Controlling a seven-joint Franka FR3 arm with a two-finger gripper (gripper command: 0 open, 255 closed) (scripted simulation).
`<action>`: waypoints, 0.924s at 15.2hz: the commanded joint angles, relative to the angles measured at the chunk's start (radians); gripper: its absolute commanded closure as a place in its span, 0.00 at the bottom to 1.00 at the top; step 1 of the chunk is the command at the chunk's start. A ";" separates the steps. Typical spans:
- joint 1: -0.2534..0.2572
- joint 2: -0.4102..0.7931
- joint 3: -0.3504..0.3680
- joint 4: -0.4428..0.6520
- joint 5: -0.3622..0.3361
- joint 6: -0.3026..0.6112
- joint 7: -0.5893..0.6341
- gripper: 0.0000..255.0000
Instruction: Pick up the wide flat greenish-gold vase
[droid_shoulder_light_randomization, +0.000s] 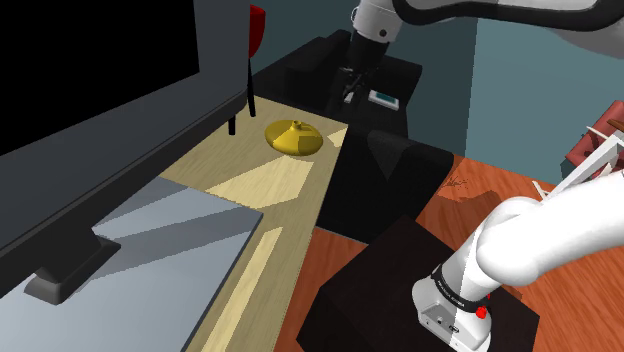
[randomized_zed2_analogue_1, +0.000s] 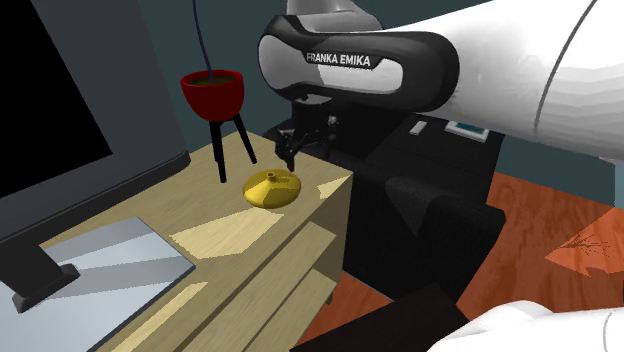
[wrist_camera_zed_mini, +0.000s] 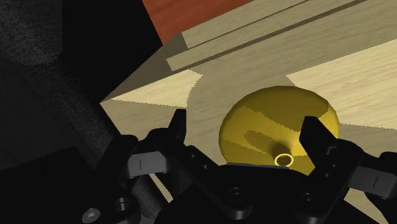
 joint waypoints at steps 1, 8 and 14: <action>0.005 0.070 0.028 0.051 -0.004 0.018 0.039 0.00; 0.026 0.331 0.106 0.286 -0.059 0.034 0.166 0.00; 0.027 0.328 0.105 0.203 -0.058 0.115 0.166 0.00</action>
